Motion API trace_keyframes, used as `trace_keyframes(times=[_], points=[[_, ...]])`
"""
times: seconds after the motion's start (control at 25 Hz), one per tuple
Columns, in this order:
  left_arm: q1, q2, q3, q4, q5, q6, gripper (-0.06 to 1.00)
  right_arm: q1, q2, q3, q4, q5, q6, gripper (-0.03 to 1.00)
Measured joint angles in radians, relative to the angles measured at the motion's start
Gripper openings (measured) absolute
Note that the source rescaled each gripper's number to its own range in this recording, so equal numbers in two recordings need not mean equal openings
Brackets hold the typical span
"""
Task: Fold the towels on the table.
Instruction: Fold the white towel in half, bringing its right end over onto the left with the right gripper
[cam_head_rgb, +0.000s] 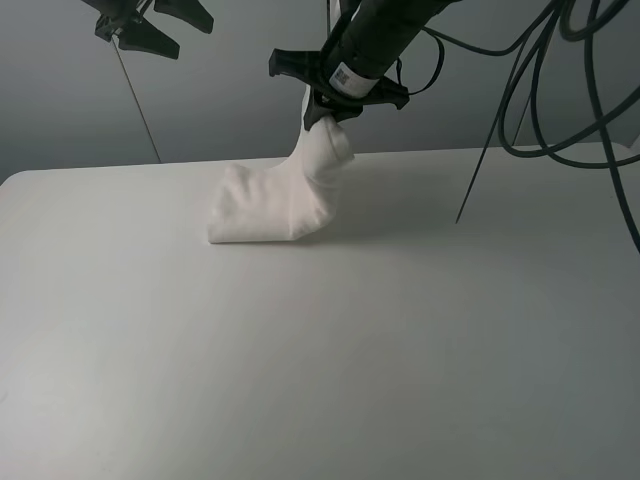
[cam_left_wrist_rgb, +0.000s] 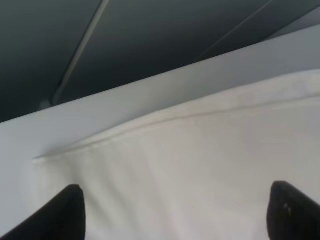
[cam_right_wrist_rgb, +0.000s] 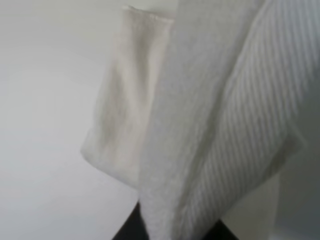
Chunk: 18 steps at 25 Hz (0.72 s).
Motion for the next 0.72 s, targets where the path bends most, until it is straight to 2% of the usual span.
trace_keyframes(times=[0.16,0.4,0.56,0.72], points=[[0.0,0.0,0.0,-0.03,0.0,0.009,0.94,0.0,0.03,0.0,0.026,-0.018,0.0,0.09],[0.0,0.0,0.0,-0.032,0.0,0.013,0.94,0.021,0.064,0.0,0.029,-0.067,-0.002,0.09],[0.0,0.0,0.0,-0.032,0.0,0.013,0.94,0.041,0.066,0.0,0.029,-0.119,-0.002,0.15],[0.0,0.0,0.0,-0.034,0.0,0.015,0.94,0.053,0.073,0.0,0.033,-0.143,-0.002,0.15]])
